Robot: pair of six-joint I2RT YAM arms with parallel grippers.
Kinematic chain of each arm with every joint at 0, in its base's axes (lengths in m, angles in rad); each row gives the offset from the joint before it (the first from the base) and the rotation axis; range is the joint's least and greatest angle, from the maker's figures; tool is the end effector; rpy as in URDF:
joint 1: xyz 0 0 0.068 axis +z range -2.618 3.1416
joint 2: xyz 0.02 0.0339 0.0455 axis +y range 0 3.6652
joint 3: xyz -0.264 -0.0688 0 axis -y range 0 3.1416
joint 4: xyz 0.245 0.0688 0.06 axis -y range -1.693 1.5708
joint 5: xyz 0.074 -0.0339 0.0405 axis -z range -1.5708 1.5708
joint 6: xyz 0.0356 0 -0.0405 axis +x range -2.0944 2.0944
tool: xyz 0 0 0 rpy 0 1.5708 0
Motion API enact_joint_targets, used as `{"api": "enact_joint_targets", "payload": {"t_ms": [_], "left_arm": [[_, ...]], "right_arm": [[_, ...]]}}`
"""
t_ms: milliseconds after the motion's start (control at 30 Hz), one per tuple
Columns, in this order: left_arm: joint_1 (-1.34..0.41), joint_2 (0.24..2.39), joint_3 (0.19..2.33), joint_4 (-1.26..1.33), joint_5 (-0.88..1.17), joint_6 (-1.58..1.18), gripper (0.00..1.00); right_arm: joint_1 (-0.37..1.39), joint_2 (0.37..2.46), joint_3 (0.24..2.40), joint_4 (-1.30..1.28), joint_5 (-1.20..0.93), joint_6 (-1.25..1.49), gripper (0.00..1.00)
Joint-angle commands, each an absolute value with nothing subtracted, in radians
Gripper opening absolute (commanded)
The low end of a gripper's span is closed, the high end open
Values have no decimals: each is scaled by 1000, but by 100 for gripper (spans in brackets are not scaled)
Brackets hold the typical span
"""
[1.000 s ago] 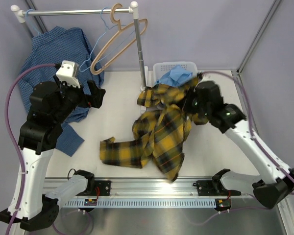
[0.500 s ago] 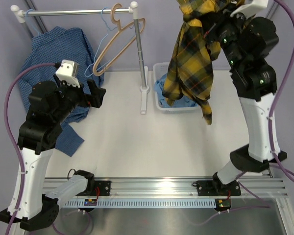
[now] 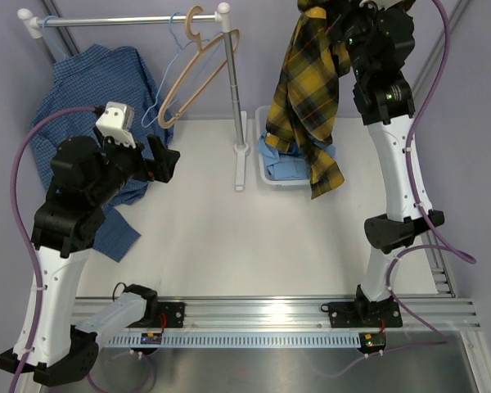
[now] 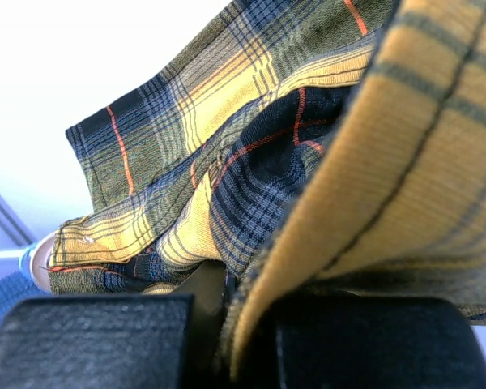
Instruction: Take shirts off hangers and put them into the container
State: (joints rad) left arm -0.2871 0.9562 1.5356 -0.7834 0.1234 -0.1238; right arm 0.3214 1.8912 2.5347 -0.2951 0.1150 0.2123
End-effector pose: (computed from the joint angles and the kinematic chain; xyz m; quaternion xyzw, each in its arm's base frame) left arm 0.1397 -0.0458 0.4914 0.1019 0.7682 -0.1754 0.6072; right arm 0.3485 0.1117 0.5964 0.0158 0.5746 0.1838 0.7974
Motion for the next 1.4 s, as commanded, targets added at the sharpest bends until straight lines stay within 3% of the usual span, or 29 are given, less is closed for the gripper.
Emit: {"api": "enact_joint_targets", "payload": {"t_ms": [0, 133, 433, 500, 800, 1000, 1367], "left_arm": [[-284, 939, 1519, -755, 156, -140, 99], [-284, 939, 1511, -756, 170, -147, 99], [-284, 934, 1485, -755, 181, -160, 99], [-284, 931, 1477, -755, 179, -156, 99], [-284, 925, 1442, -755, 190, -163, 99], [-284, 928, 1431, -755, 196, -175, 99], [-284, 933, 1420, -755, 213, -190, 99]], "right_arm": [[290, 1903, 2618, -52, 92, 207, 0], [267, 1977, 2721, -38, 78, 206, 0], [258, 1974, 2605, 97, 69, 199, 0], [258, 1936, 2533, 118, 51, 199, 0], [259, 1665, 1828, 273, 29, 264, 0], [259, 1545, 1567, 253, 75, 314, 0], [307, 1770, 1554, -119, 26, 342, 0]]}}
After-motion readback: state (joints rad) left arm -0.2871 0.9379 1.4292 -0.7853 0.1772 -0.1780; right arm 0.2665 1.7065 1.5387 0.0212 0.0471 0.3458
